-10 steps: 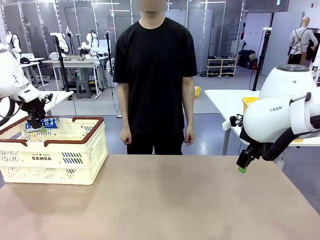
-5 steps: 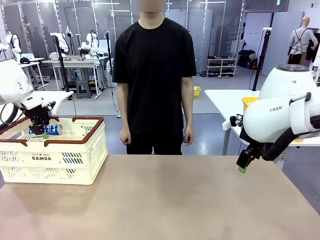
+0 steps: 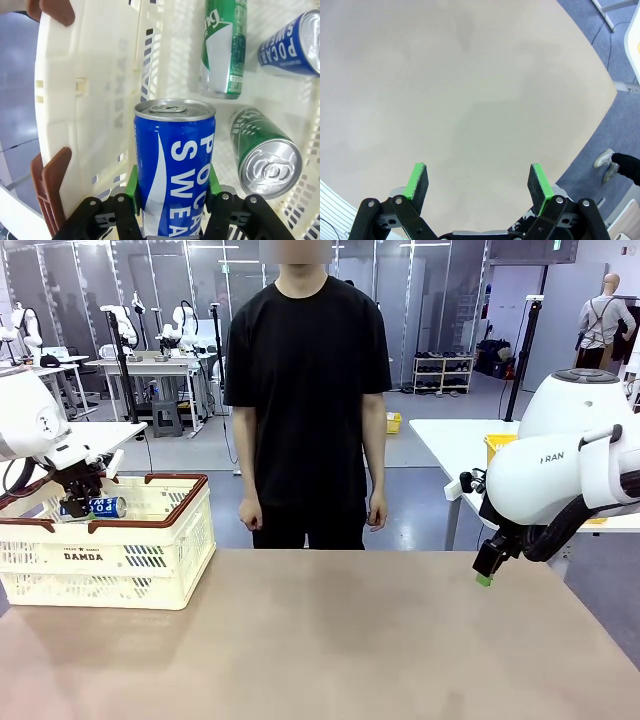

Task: Place the drinks into the Shopping basket.
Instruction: Pick up one drink and place it into the Shopping basket.

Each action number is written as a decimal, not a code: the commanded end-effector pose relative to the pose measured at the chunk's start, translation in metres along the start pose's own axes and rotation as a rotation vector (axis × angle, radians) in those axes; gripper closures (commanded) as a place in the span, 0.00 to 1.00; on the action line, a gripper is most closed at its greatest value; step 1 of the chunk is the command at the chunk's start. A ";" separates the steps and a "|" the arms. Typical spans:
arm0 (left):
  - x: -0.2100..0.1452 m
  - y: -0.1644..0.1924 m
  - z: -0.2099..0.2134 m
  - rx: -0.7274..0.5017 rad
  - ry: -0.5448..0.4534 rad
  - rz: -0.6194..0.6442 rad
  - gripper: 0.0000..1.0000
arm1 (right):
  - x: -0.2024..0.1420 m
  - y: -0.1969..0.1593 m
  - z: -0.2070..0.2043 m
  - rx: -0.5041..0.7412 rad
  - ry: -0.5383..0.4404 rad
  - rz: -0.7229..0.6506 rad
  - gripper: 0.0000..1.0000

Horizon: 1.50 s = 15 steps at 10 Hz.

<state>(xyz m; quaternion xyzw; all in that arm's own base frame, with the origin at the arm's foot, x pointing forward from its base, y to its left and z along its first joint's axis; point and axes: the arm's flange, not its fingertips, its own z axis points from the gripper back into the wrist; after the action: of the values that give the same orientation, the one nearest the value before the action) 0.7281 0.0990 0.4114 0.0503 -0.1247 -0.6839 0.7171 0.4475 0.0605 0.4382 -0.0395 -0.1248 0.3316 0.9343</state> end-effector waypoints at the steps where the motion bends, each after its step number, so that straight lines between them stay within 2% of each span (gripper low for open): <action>1: -0.003 -0.002 -0.003 0.031 0.014 -0.039 0.43 | -0.001 -0.002 0.001 -0.006 0.007 0.006 0.00; 15: -0.005 0.000 -0.022 -0.014 0.019 -0.042 0.43 | -0.001 -0.002 0.001 -0.006 0.007 0.006 0.00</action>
<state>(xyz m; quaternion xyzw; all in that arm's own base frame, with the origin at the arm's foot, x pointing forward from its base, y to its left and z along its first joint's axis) 0.7310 0.1035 0.3923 0.0547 -0.1085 -0.6950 0.7087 0.4475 0.0605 0.4382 -0.0395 -0.1248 0.3316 0.9343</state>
